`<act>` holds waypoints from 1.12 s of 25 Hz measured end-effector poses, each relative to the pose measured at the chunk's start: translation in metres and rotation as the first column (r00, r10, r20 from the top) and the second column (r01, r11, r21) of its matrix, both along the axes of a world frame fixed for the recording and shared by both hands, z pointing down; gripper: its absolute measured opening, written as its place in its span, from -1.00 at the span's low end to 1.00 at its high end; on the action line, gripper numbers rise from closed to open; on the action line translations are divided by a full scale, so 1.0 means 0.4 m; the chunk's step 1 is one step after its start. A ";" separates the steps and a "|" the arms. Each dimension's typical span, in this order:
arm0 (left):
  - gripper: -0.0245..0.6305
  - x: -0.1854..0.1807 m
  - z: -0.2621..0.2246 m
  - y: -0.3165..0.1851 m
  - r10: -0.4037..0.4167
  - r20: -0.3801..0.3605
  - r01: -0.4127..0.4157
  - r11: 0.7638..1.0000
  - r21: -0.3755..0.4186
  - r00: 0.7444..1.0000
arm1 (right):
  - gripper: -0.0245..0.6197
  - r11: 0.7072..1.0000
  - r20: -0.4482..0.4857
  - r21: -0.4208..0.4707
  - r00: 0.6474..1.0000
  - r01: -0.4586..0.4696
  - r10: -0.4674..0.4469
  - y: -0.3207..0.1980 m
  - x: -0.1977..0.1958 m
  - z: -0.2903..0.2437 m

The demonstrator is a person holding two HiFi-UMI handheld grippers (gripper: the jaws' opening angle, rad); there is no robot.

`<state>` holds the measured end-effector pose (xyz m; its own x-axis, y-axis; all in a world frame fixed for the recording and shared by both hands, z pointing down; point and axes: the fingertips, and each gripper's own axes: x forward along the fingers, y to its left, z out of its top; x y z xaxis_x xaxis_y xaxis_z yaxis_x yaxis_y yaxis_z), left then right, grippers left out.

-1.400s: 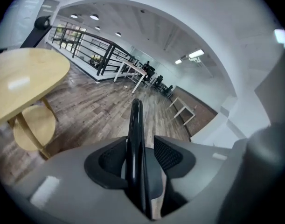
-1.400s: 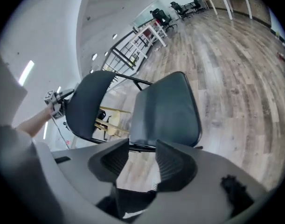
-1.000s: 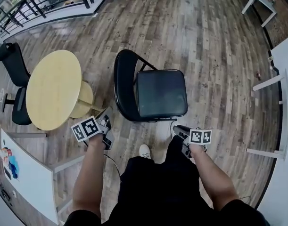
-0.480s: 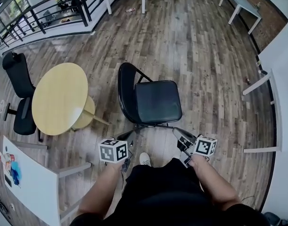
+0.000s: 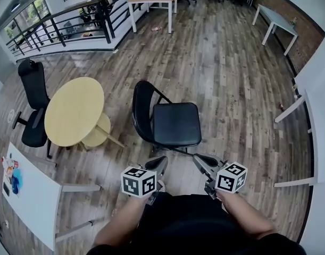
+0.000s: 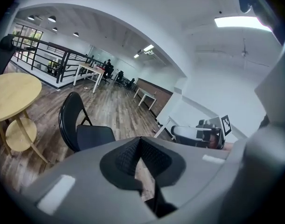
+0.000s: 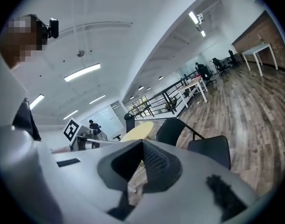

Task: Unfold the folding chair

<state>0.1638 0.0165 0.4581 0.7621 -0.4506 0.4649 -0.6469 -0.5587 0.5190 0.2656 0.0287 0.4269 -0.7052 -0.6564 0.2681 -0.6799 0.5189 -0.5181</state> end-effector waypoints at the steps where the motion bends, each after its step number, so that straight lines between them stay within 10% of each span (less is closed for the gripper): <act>1: -0.91 0.015 -0.014 0.025 -0.002 -0.003 0.002 1.000 0.013 1.000 | -0.91 1.000 -0.006 0.016 1.000 0.014 -0.014 0.025 0.009 -0.016; 12: -0.90 0.113 -0.043 0.267 -0.110 0.012 0.109 0.992 0.060 0.994 | -0.91 0.996 -0.026 0.051 0.997 0.074 -0.073 0.249 0.128 -0.020; 19: -0.90 0.019 -0.078 0.346 -0.206 0.070 0.200 0.976 0.082 0.976 | -0.91 0.998 -0.020 0.020 0.998 0.061 -0.061 0.330 0.157 0.014; 28: -0.90 0.012 -0.097 0.368 -0.156 0.088 0.149 0.985 0.083 0.984 | -0.91 1.000 -0.017 -0.019 1.000 0.001 -0.001 0.388 0.125 0.014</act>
<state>0.1686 0.1639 0.4191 0.6363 -0.5947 0.4915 -0.7715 -0.4851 0.4118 0.3155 0.1838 0.4324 -0.7010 -0.6505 0.2922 -0.6882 0.5096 -0.5164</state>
